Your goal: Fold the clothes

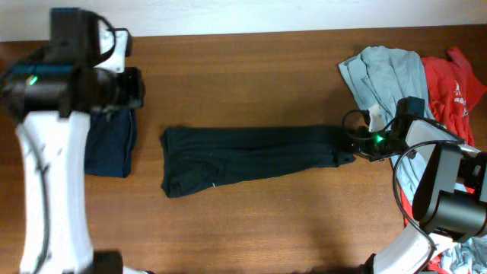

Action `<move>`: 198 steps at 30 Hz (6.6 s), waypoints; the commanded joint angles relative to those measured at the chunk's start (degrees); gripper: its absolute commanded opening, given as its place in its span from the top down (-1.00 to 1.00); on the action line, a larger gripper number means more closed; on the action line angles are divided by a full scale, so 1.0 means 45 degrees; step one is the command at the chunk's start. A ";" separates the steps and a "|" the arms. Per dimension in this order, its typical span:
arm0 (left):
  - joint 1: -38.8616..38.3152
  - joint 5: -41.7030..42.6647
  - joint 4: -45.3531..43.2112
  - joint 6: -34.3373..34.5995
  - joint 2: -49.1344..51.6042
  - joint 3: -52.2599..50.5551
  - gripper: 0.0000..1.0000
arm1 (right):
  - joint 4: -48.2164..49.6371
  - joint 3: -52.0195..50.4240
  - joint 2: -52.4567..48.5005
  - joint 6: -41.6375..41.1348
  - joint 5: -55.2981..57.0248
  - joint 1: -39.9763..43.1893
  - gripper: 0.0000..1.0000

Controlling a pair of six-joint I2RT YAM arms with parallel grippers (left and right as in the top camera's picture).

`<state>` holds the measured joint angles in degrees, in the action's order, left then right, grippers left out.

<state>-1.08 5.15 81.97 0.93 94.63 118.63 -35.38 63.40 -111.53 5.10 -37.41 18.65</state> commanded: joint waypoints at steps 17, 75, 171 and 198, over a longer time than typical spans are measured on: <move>0.0087 -0.1010 0.0194 -0.0073 -0.1773 0.0185 -0.98 | -0.1127 0.0005 0.6975 -0.1962 0.3619 -0.1268 0.92; 0.0087 -0.1010 0.0194 -0.0073 -0.1773 0.0185 -0.98 | 0.2040 0.0000 0.3682 -0.3264 0.2458 -0.8388 0.27; -0.1200 -0.0918 0.0748 0.1093 0.5595 -0.1705 0.99 | -0.3036 -0.0005 0.3677 -0.4158 0.4639 -0.0709 -0.47; -0.7164 -0.3060 -0.0306 0.1690 0.7315 -0.0733 0.18 | -0.3060 -0.0005 0.3677 -0.4153 0.4396 -0.0709 -0.47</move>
<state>-33.71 -4.78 80.34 8.21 127.02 115.39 -49.15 63.16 -95.11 -13.50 -17.06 15.35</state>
